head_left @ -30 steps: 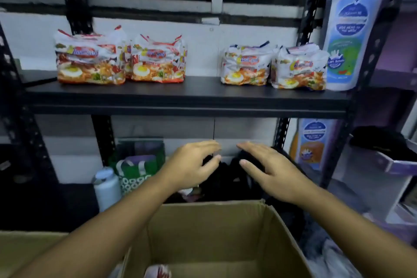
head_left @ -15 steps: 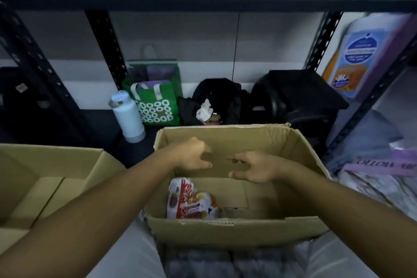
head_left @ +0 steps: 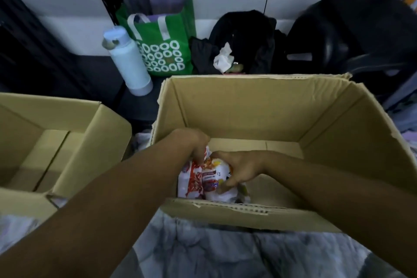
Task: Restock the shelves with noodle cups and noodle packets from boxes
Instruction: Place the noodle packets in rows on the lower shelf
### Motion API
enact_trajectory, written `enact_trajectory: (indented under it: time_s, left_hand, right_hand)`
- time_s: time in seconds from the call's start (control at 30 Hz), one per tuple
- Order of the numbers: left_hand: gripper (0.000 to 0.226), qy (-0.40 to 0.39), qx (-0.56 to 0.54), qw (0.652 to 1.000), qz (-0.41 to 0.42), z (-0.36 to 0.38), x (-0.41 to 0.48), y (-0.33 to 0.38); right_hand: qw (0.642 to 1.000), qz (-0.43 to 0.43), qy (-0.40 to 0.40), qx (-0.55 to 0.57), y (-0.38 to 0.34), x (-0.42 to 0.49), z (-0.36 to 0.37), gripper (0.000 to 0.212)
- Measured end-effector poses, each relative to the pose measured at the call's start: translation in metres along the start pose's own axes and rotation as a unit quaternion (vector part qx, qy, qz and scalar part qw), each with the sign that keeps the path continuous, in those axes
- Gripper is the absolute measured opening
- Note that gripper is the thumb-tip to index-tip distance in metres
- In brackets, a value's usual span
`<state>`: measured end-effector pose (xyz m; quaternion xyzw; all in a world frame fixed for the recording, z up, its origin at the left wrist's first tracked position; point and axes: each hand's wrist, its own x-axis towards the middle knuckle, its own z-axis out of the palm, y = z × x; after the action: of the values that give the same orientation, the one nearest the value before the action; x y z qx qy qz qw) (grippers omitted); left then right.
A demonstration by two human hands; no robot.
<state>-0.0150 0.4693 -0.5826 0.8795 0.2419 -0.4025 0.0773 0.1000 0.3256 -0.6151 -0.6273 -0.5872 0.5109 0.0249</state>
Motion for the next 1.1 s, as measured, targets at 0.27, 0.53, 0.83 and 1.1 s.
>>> enact_trajectory:
  time_s: [0.27, 0.53, 0.83, 1.1]
  left_hand:
    - [0.036, 0.060, 0.075, 0.995, 0.030, 0.004, 0.003, 0.009]
    - [0.021, 0.126, -0.079, 0.978, 0.145, -0.007, 0.005, 0.000]
    - [0.077, 0.132, -0.185, 0.973, 0.034, -0.012, 0.017, 0.022]
    - [0.134, 0.027, -0.200, 0.979, 0.039, 0.011, 0.033, 0.048]
  right_hand:
    - [0.998, 0.032, 0.046, -0.021, 0.016, -0.008, -0.016, 0.074]
    - [0.941, 0.235, 0.125, 0.209, 0.048, -0.051, -0.054, 0.032]
    - [0.982, 0.130, 0.043, -0.131, 0.061, -0.047, -0.051, 0.094]
    - [0.938, 0.172, 0.063, -0.293, 0.061, -0.037, -0.043, 0.114]
